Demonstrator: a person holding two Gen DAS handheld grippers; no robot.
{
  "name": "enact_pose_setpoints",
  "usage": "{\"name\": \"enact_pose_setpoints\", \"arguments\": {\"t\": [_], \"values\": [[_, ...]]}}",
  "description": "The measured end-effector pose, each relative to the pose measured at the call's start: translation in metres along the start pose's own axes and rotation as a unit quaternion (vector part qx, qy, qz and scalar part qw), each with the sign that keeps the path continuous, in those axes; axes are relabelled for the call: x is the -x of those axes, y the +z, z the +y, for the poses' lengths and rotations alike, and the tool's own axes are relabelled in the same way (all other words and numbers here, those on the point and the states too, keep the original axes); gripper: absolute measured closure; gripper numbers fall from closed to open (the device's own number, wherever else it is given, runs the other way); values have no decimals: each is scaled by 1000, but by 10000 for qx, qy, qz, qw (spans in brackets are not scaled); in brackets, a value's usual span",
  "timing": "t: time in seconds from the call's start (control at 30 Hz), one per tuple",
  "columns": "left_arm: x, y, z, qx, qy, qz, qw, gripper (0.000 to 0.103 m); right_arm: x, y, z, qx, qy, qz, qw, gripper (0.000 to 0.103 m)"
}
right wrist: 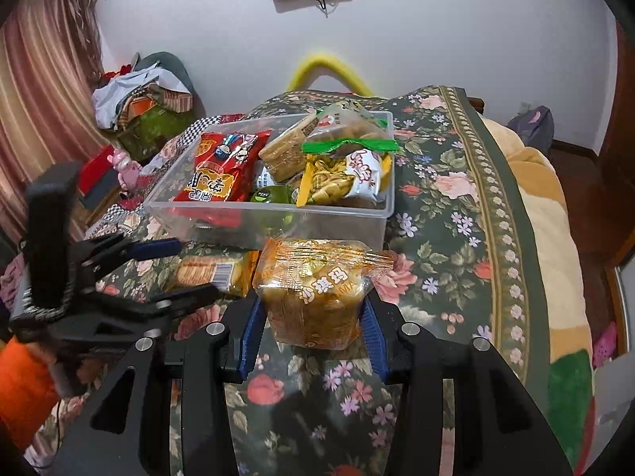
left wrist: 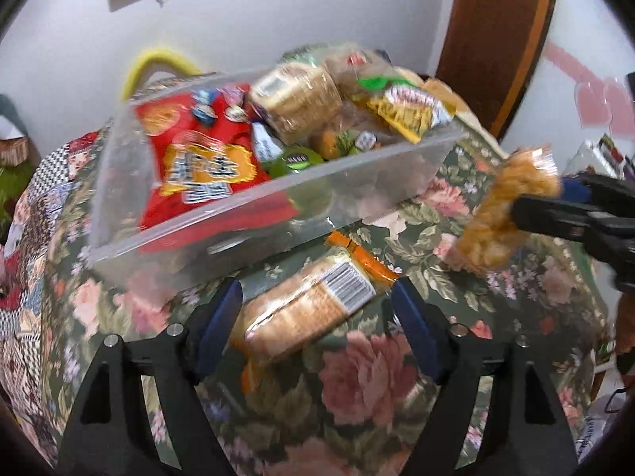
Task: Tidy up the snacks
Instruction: 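Lower the wafer bar into the box with the left tool while the right tool releases the golden bag inside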
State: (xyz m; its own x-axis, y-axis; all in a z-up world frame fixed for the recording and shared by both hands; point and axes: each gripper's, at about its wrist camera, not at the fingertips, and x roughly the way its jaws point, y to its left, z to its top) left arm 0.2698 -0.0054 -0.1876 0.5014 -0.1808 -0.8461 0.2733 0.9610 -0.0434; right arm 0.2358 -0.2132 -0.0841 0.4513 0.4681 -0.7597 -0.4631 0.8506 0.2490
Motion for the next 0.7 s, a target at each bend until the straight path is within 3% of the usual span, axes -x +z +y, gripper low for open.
{"name": "enact_pose_setpoints", "arguments": {"t": [0.17,0.23,0.3,0.5,0.7], "values": [[-24,-4,7,193,-93,212,9995,27,1,0,-2,23,3,-16,10000,62],[-19,-8,8,232,-121,98,9996,42,2,-2,-2,50,-28,-24,10000,62],[-14,-11,8,256,-138,29,9996,69,0,-2,-1,75,-38,-31,10000,62],[17,-25,0,151,-68,-294,9994,69,1,0,5,70,34,-86,9999,62],[54,-19,5,385,83,-715,9967,69,2,11,15,96,107,-220,9997,62]]}}
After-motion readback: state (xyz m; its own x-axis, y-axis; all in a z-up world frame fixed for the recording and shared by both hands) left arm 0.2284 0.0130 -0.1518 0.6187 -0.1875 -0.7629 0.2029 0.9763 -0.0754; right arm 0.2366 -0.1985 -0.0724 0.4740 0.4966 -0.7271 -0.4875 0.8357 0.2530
